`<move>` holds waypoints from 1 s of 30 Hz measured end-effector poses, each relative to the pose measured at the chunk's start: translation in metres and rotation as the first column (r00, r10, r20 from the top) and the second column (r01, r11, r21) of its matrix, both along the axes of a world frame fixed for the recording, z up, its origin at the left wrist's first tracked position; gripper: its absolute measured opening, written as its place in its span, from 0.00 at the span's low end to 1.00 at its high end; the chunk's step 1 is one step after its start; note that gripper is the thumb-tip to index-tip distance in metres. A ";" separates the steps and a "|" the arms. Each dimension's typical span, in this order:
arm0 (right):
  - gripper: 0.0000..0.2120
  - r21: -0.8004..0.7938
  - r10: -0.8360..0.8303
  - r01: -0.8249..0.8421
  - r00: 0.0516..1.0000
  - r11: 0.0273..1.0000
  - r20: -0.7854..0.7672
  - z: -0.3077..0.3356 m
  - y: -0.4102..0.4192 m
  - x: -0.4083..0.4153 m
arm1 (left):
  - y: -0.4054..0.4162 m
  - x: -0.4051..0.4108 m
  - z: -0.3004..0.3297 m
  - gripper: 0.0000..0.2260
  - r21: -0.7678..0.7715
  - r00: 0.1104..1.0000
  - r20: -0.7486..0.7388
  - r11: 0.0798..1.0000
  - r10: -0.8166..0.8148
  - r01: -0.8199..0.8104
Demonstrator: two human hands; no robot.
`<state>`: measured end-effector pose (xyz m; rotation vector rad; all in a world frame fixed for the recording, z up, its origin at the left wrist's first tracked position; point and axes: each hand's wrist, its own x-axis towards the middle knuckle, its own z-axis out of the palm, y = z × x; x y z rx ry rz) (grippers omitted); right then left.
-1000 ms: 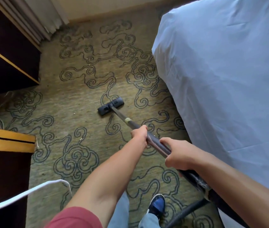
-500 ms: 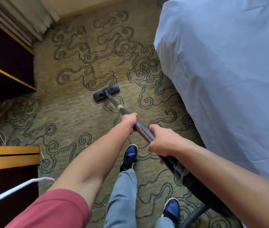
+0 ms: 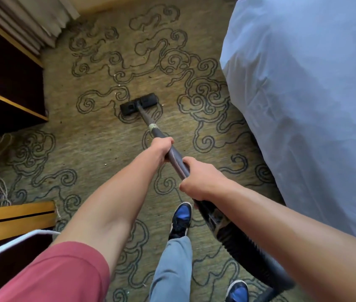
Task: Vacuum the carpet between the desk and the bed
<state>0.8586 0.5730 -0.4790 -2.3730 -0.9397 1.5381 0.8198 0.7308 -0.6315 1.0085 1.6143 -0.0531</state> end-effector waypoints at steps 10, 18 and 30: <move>0.26 0.048 -0.024 0.025 0.999 0.999 -0.028 -0.042 0.155 0.023 | 0.161 0.026 -0.033 0.21 0.090 0.996 -0.046 0.993 0.074 -0.069; 0.28 0.075 -0.055 0.064 0.992 0.995 -0.113 -0.075 0.297 0.020 | 0.282 0.021 -0.044 0.18 0.041 0.938 0.119 0.942 0.326 -0.332; 0.28 -0.029 0.267 -0.265 0.954 0.964 0.137 -0.052 0.280 0.076 | 0.251 0.058 0.004 0.35 -0.026 0.830 -0.123 0.838 -0.544 0.545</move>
